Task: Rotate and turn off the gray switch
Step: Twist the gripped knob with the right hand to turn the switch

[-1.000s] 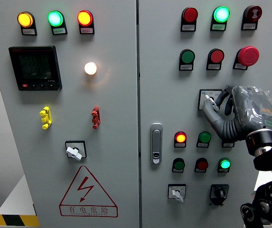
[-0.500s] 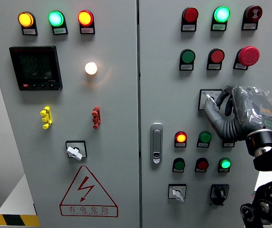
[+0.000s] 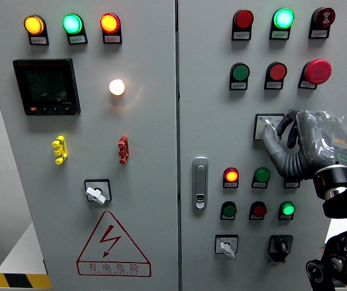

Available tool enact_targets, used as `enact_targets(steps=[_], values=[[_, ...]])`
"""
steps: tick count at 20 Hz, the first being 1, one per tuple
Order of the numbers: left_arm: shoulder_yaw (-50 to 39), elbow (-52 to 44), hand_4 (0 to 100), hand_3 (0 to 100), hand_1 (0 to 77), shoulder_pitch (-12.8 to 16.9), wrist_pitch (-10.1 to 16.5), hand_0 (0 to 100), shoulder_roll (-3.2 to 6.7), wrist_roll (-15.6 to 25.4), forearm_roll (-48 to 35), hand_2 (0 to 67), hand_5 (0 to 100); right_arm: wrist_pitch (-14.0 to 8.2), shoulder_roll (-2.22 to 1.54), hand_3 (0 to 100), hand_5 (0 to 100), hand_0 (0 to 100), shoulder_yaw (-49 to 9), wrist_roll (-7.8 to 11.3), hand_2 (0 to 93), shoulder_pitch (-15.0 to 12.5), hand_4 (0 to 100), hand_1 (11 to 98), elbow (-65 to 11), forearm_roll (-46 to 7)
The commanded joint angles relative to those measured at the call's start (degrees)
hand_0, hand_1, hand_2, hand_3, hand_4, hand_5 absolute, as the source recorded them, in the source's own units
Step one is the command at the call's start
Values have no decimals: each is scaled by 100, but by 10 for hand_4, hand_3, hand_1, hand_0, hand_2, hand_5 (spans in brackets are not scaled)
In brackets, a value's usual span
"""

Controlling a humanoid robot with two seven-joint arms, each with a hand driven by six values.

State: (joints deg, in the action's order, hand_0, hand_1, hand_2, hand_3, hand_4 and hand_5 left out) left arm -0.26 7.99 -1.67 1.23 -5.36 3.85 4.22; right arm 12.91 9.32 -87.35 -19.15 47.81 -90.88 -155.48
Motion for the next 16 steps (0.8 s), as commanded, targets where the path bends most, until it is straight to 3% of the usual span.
enact_targets(steps=[1, 16], values=[[0, 0, 96, 183, 0, 0, 0, 0, 0, -7, 0, 131, 118, 1, 0, 864, 843, 749, -1, -1, 689, 0, 797, 344, 0, 0], [0, 0, 95, 183, 0, 0, 0, 0, 0, -7, 0, 131, 118, -8, 0, 889, 851, 790, -1, -1, 748, 0, 796, 340, -18, 0]])
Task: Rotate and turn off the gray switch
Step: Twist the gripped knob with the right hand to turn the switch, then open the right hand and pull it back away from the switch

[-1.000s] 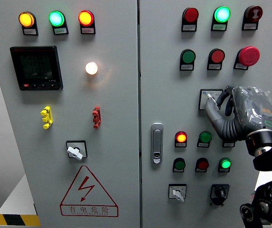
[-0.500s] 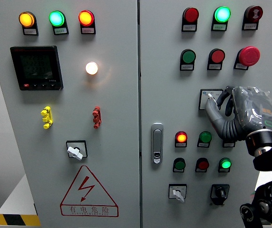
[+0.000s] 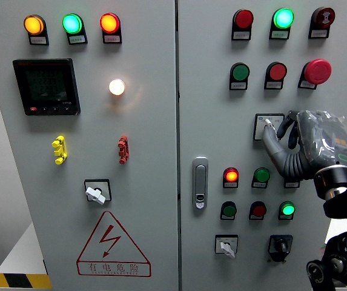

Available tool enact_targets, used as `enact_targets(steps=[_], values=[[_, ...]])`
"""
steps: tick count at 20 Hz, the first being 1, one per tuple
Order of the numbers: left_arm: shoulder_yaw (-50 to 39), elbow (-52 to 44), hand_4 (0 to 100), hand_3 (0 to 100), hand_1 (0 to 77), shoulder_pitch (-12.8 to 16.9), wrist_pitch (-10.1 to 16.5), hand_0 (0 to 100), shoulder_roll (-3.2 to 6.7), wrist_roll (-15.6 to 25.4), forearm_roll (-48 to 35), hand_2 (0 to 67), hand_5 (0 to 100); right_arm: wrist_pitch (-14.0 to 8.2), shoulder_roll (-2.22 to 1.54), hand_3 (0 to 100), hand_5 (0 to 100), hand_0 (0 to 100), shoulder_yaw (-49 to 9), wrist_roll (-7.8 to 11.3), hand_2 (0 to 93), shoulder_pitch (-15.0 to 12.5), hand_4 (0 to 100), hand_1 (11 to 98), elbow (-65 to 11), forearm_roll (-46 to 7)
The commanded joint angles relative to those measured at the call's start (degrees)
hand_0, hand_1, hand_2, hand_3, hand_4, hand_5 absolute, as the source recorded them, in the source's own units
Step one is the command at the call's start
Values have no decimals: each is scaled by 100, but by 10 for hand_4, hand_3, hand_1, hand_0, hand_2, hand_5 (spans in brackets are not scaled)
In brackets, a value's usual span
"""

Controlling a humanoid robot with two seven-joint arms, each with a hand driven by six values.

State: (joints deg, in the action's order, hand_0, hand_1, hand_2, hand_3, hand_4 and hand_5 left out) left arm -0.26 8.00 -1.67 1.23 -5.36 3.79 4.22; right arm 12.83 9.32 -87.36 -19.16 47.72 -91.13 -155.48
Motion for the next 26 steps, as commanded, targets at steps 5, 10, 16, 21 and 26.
enact_targets(steps=[5, 10, 16, 21, 26], values=[[0, 0, 96, 183, 0, 0, 0, 0, 0, -1, 0, 131, 118, 0, 0, 900, 854, 809, 0, -9, 759, 0, 795, 332, -1, 0], [0, 0, 96, 183, 0, 0, 0, 0, 0, 8, 0, 131, 118, 0, 0, 901, 853, 861, -9, -9, 691, -35, 796, 273, -36, 0], [0, 0, 96, 183, 0, 0, 0, 0, 0, -1, 0, 131, 118, -79, -26, 881, 852, 829, -62, 8, 586, -140, 799, 248, -282, 9], [0, 0, 96, 183, 0, 0, 0, 0, 0, -1, 0, 131, 118, -114, -9, 860, 845, 808, -88, 61, 571, -491, 701, 264, -809, 53], [0, 0, 95, 183, 0, 0, 0, 0, 0, -1, 0, 131, 118, -185, -17, 735, 818, 793, -132, 359, 511, -1001, 595, 283, -1521, 71]])
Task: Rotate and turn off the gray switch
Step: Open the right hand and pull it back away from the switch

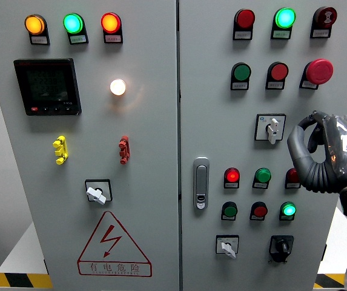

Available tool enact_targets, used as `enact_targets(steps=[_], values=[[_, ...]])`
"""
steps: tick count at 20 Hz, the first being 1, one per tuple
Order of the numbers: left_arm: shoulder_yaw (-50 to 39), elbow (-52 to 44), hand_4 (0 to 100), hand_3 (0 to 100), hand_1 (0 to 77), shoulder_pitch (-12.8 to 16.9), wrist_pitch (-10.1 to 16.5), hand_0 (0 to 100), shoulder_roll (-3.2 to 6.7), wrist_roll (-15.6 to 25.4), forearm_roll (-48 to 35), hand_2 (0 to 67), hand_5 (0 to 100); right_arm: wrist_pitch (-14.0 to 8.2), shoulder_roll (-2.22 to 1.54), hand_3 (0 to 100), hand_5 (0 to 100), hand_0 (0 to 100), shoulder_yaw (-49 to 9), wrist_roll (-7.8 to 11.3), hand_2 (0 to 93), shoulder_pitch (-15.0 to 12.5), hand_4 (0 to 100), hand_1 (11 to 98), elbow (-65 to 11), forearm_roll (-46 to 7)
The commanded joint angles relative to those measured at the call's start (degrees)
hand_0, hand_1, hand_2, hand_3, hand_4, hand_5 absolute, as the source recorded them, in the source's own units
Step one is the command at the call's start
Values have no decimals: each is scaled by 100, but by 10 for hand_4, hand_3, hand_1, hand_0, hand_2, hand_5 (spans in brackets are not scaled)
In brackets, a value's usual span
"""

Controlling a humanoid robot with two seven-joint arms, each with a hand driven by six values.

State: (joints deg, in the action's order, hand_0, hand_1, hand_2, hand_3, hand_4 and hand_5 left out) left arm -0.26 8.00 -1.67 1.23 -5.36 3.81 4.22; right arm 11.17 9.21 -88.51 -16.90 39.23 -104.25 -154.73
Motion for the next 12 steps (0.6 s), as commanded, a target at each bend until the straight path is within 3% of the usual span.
enact_targets(steps=[1, 5, 8, 10, 12], values=[[0, 0, 96, 183, 0, 0, 0, 0, 0, 6, 0, 131, 118, -28, -7, 680, 797, 787, -43, 178, 483, -257, 545, 287, -341, 4], [0, 0, 95, 183, 0, 0, 0, 0, 0, 6, 0, 131, 118, -115, -7, 554, 731, 763, -61, 459, 404, -644, 436, 306, -816, 4], [0, 0, 95, 183, 0, 0, 0, 0, 0, 6, 0, 131, 118, -264, -7, 372, 490, 739, -70, 757, 281, -846, 246, 331, -992, 4], [0, 0, 95, 183, 0, 0, 0, 0, 0, 6, 0, 131, 118, -370, -7, 354, 451, 729, -70, 793, 265, -978, 225, 342, -1080, 4], [0, 0, 95, 183, 0, 0, 0, 0, 0, -3, 0, 131, 118, -379, -7, 290, 377, 717, -79, 959, 245, -1075, 163, 354, -1185, 4]])
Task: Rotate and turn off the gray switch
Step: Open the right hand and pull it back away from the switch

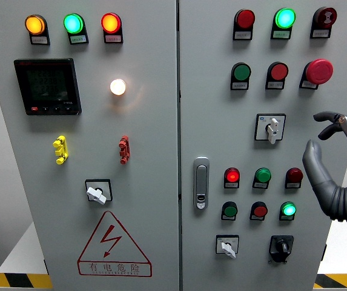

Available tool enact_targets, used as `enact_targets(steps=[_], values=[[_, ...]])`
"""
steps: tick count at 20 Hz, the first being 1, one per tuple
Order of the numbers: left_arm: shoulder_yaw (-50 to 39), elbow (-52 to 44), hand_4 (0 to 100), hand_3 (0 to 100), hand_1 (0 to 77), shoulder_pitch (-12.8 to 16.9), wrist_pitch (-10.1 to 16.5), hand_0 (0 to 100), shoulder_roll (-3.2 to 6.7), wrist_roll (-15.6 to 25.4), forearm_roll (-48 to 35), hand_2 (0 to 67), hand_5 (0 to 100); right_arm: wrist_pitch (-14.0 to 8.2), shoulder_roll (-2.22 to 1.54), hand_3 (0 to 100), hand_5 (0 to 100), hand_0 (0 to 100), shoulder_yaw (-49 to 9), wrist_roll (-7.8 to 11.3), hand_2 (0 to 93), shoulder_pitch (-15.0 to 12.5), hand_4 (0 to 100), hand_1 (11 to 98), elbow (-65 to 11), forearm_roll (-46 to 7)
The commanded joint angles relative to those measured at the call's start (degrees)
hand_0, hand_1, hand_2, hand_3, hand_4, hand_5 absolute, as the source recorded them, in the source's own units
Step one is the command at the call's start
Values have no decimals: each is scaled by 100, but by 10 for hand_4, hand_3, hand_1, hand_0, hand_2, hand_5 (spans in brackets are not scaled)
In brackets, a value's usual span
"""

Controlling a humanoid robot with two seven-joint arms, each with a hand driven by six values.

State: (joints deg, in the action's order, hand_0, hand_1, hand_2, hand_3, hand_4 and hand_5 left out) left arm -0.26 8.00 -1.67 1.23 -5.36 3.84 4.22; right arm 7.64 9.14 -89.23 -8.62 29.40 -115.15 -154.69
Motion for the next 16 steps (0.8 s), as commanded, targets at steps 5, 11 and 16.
enact_targets(steps=[5, 11, 16], values=[[0, 0, 95, 183, 0, 0, 0, 0, 0, -6, 0, 131, 118, -35, -8, 205, 232, 686, -33, 247, 178, -330, 124, 384, -403, -9], [0, 0, 96, 183, 0, 0, 0, 0, 0, 3, 0, 131, 118, -457, -17, 155, 158, 658, -69, 528, 133, -515, 109, 402, -420, -105], [0, 0, 96, 183, 0, 0, 0, 0, 0, -6, 0, 131, 118, -703, -17, 155, 147, 644, -95, 537, 129, -523, 107, 412, -429, -158]])
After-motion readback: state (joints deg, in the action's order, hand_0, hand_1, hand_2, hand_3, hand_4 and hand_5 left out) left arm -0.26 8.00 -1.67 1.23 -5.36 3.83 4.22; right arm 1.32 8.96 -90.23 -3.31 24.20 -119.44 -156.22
